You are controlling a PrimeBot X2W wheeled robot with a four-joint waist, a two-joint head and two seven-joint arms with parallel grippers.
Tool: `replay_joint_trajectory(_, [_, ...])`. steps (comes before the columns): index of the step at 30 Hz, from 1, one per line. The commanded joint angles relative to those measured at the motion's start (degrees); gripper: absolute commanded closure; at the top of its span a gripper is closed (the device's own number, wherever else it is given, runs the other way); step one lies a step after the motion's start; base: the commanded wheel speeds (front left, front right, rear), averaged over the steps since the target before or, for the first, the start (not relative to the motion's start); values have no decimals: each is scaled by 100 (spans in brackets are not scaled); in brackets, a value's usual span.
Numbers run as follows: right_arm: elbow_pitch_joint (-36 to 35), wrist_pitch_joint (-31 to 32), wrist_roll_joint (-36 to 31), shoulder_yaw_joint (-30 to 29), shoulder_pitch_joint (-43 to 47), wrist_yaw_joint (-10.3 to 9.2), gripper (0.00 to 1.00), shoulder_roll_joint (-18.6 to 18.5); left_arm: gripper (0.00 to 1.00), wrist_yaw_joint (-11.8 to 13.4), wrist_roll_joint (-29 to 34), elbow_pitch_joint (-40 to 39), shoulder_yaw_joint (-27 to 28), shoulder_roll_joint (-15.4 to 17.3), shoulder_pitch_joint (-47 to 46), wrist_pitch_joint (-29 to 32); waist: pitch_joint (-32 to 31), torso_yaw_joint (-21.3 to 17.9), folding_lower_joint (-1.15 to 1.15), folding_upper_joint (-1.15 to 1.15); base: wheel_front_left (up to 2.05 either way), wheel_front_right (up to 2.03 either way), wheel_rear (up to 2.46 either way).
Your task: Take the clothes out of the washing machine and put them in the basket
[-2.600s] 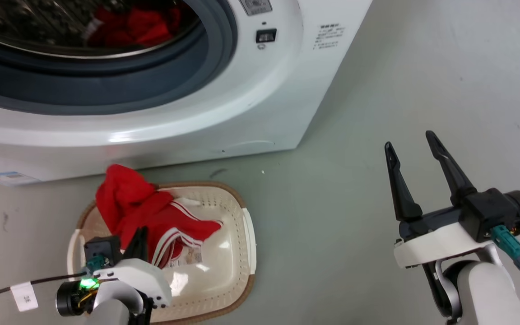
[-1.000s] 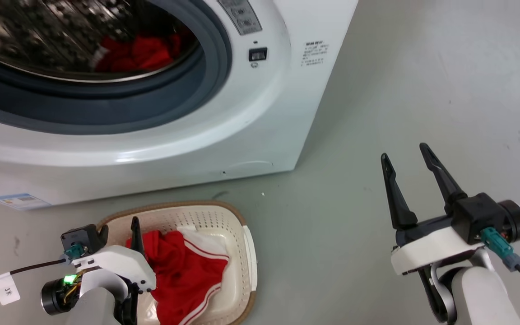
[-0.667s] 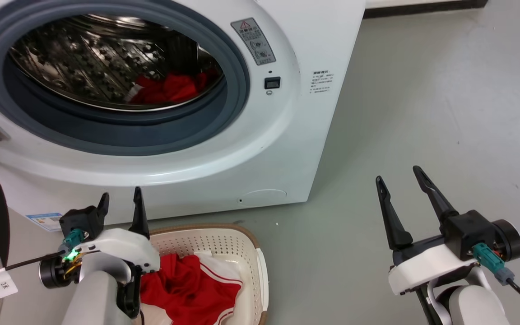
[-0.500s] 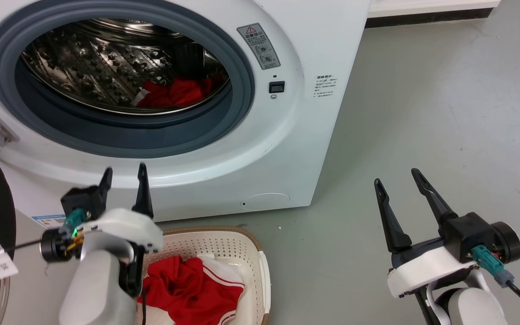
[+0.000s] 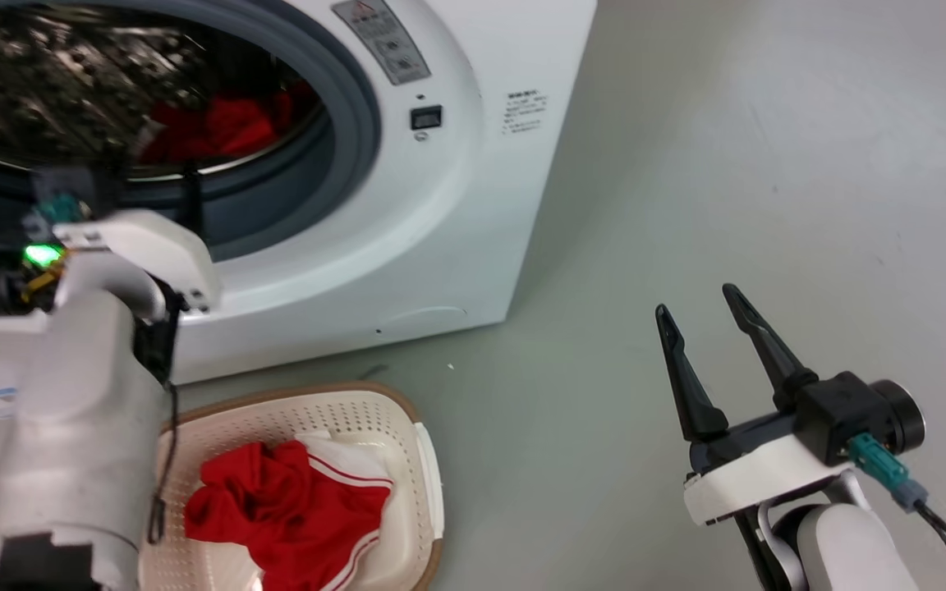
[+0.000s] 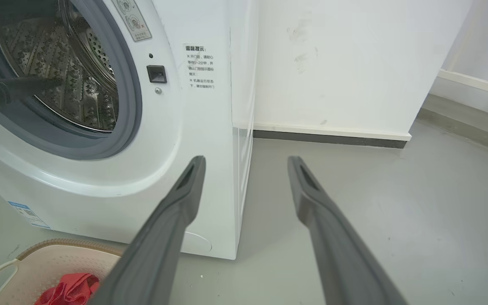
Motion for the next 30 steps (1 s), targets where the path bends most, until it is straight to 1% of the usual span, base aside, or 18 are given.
replay_joint_trajectory(1, [35,-81,67,17,-153,-4,0,9,0,-13,-19,189,11,138,-318,68,394,-319,0,0,0,0,0])
replay_joint_trajectory(8, [156,-295,362,182,-469,-4,0,9,0,-28,91,726,-89,634,-1406,486,1152,-729,0,0,0,0,0])
replay_joint_trajectory(10, [195,-341,414,250,-558,-4,0,10,0,-41,132,842,-142,807,-1720,666,1353,-846,0,0,0,0,0])
replay_joint_trajectory(15, [257,-429,591,393,-732,-4,0,11,0,-91,217,1041,-347,1122,-2421,1316,1783,-1099,0,0,0,0,0])
replay_joint_trajectory(16, [257,-429,591,393,-732,-4,0,11,0,-91,217,1041,-347,1122,-2421,1316,1783,-1099,0,0,0,0,0])
replay_joint_trajectory(19, [245,-450,679,468,-815,-4,0,11,0,-114,221,1098,-439,1262,-2836,1733,2009,-1215,0,0,0,0,0])
replay_joint_trajectory(24, [-5,-459,809,570,-889,-4,0,11,0,-128,229,1096,-637,1424,-3498,2388,2337,-1354,0,0,0,0,0])
replay_joint_trajectory(30, [-173,-462,925,684,-878,-5,0,11,0,-136,122,1176,-913,1505,-4115,3466,2573,-1496,0,0,0,0,0])
